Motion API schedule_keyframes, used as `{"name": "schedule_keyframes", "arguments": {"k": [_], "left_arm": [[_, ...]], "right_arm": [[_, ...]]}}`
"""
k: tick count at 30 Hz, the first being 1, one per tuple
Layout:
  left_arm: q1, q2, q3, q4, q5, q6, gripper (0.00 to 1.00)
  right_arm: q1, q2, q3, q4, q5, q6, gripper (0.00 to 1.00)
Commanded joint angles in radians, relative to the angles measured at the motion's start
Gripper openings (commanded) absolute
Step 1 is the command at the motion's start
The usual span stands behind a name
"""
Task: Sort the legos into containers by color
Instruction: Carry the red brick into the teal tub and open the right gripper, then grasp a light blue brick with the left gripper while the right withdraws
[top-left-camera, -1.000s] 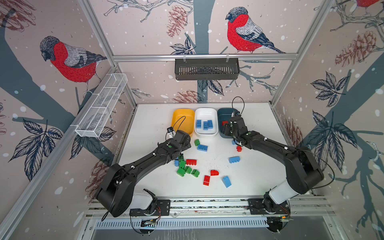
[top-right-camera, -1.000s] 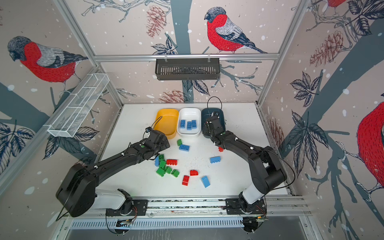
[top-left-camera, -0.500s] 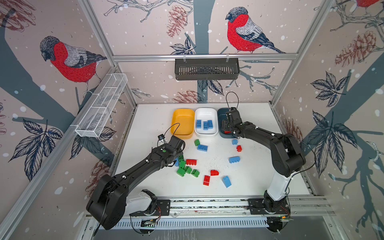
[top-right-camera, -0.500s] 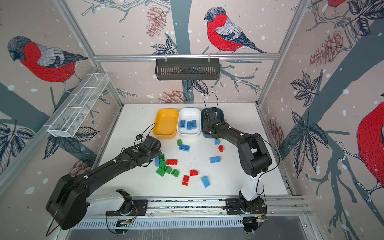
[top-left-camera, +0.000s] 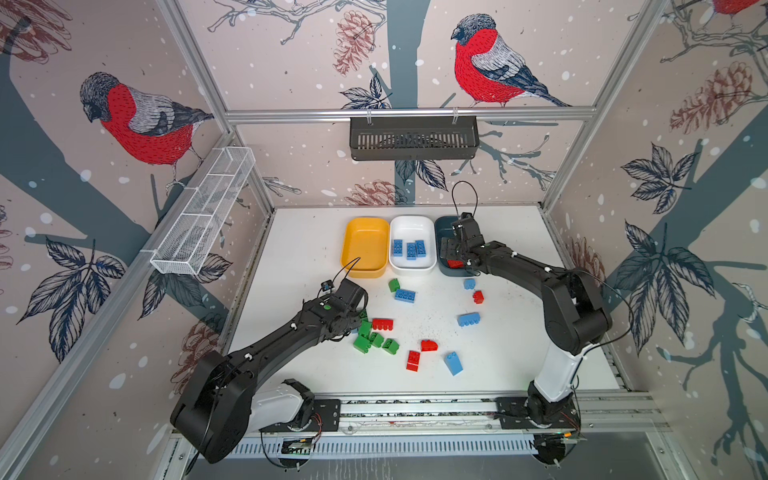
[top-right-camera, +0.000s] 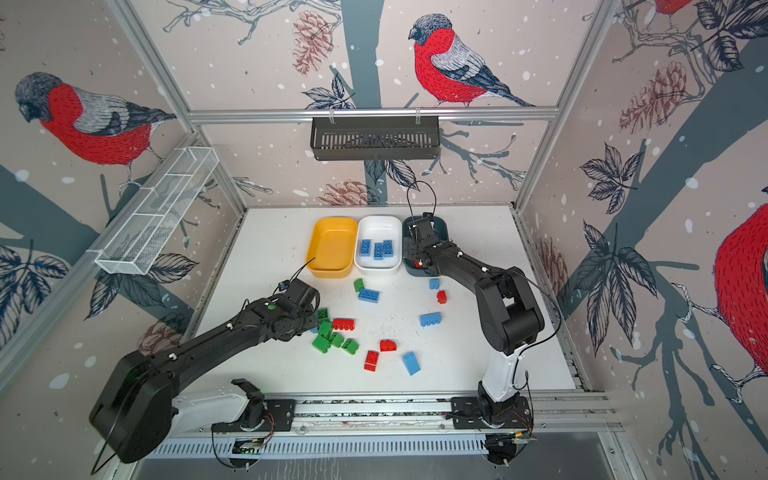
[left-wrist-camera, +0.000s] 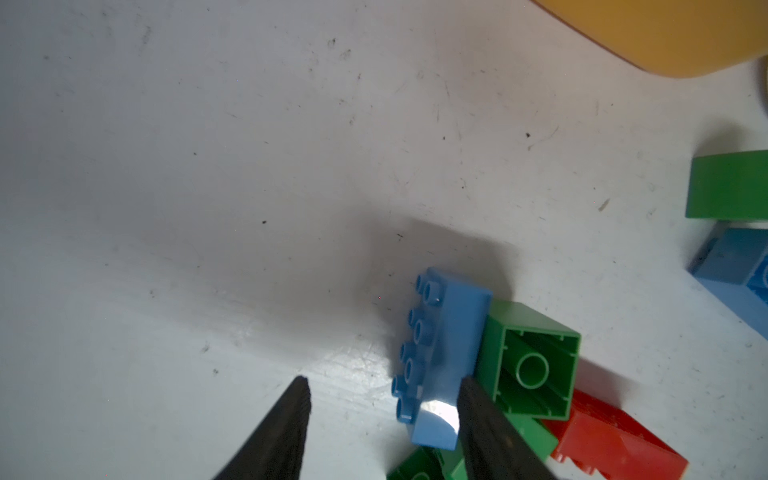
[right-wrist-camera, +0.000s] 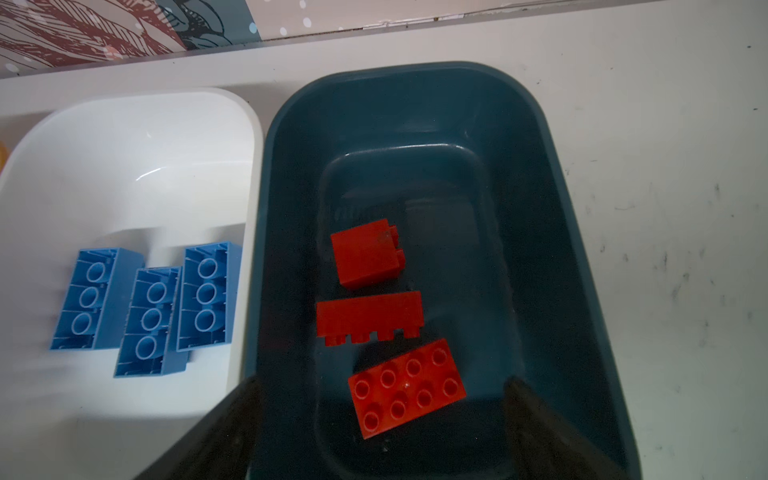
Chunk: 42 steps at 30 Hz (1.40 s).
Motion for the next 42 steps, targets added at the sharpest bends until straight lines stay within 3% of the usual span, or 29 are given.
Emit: {"name": "schedule_keyframes", "arguments": {"k": [1,11,21,34,36,42], "left_arm": [[0.003,0.024,-0.006,0.009,0.055,0.042,0.56],[0.002,0.124,-0.006,0.105,0.154,0.095,0.56],[0.002,0.194,0.004,0.125,0.129,0.096,0.42],[0.003,0.027,0.008,0.097,0.003,0.056,0.27],[0.002,0.006,0.016,0.103,-0.003,0.054,0.27],[0.003,0.036,0.025,0.053,-0.005,0.03,0.39]], "right_arm": [[0.003,-0.018,-0.006,-0.002,0.003,0.012,0.95],[0.007,-0.073,-0.029,0.0,-0.003,0.025,1.0],[0.015,-0.129,-0.065,0.008,-0.014,0.035,0.99],[0.021,-0.212,-0.133,0.044,-0.012,0.043,1.0],[0.021,-0.234,-0.155,0.063,-0.012,0.046,1.0],[0.019,-0.288,-0.195,0.093,-0.011,0.037,1.0]]}}
